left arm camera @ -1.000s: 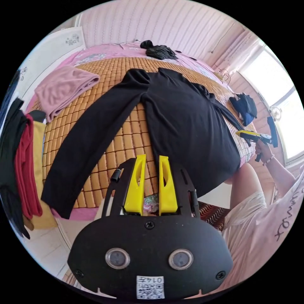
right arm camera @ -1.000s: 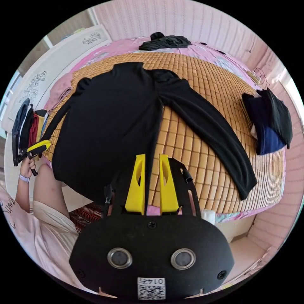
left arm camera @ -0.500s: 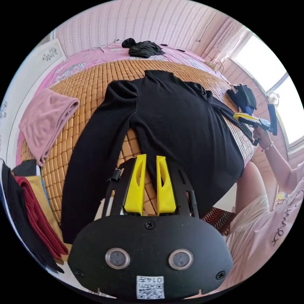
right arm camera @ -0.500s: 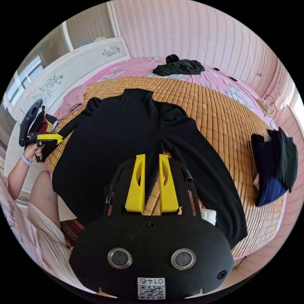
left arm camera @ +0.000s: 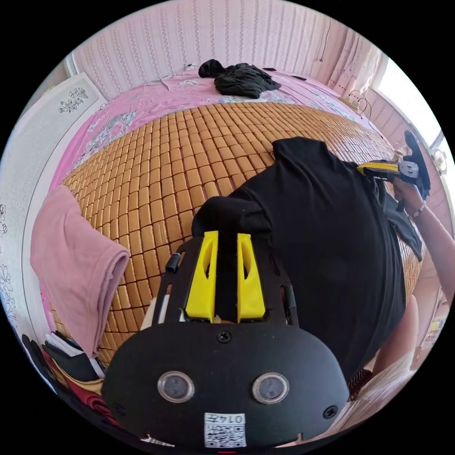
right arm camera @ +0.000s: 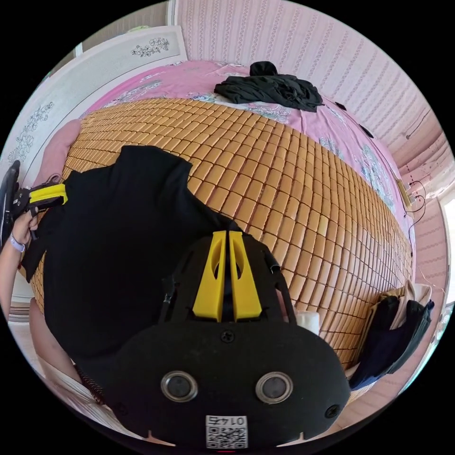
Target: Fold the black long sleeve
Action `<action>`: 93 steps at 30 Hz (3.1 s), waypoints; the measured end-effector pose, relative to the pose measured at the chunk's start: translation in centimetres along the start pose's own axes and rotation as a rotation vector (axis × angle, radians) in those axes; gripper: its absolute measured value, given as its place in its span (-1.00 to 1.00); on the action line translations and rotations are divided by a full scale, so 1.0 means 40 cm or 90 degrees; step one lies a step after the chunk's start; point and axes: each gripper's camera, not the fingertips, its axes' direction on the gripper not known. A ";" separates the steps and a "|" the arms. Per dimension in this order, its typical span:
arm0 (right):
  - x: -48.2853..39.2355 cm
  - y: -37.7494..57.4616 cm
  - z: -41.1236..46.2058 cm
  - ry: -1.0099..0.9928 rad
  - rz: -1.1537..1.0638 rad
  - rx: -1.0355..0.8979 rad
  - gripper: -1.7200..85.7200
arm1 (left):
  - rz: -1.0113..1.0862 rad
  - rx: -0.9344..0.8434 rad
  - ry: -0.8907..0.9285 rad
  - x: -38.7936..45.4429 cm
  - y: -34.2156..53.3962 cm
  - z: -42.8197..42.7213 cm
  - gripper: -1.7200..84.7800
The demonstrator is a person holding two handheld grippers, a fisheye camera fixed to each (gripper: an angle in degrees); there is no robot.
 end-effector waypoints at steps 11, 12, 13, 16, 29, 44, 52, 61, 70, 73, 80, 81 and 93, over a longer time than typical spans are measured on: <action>0.122 0.231 -0.161 -0.108 0.132 0.106 -0.85 | -0.067 0.056 0.071 -0.060 0.043 -0.034 -0.82; 0.126 0.267 -0.176 -0.105 0.135 0.108 -0.85 | -0.048 0.066 0.075 -0.051 0.068 -0.061 -0.81; 0.129 0.342 -0.204 -0.097 0.136 0.109 -0.85 | -0.038 0.070 0.076 -0.044 0.084 -0.075 -0.81; 0.088 0.532 -0.256 -0.072 0.133 0.072 -0.84 | 0.012 0.076 0.089 0.007 0.196 -0.134 -0.81; -0.243 0.849 -0.217 -0.136 0.127 -0.075 -0.91 | 0.029 -0.067 0.144 0.224 0.592 -0.168 -0.77; -0.333 0.860 -0.086 -0.122 0.135 -0.194 -0.87 | -0.055 -0.025 0.180 0.083 0.670 -0.195 -0.80; -0.376 0.859 0.002 -0.146 0.134 -0.215 -0.93 | -0.062 -0.040 0.103 0.029 0.702 -0.199 -0.79; -0.453 0.757 -0.003 0.012 0.044 -0.259 -0.93 | -0.322 0.154 0.103 -0.270 0.876 -0.351 -0.80; -0.971 0.368 0.022 -0.182 -0.354 -0.006 -0.81 | -0.513 0.150 -0.016 -0.494 1.128 -0.371 -0.73; -1.194 0.267 0.047 -0.233 -0.467 0.018 -0.81 | -0.516 0.148 0.024 -0.530 1.144 -0.344 -0.71; -1.528 0.136 0.178 -0.167 -0.619 0.008 -0.77 | -0.485 0.088 0.056 -0.559 1.141 -0.275 -0.77; -1.542 0.132 0.192 -0.156 -0.621 -0.003 -0.77 | -0.479 0.092 0.045 -0.551 1.142 -0.274 -0.78; -1.418 0.068 0.202 -0.267 -0.512 -0.021 -0.96 | -0.361 0.230 -0.027 -0.400 1.142 -0.389 -0.98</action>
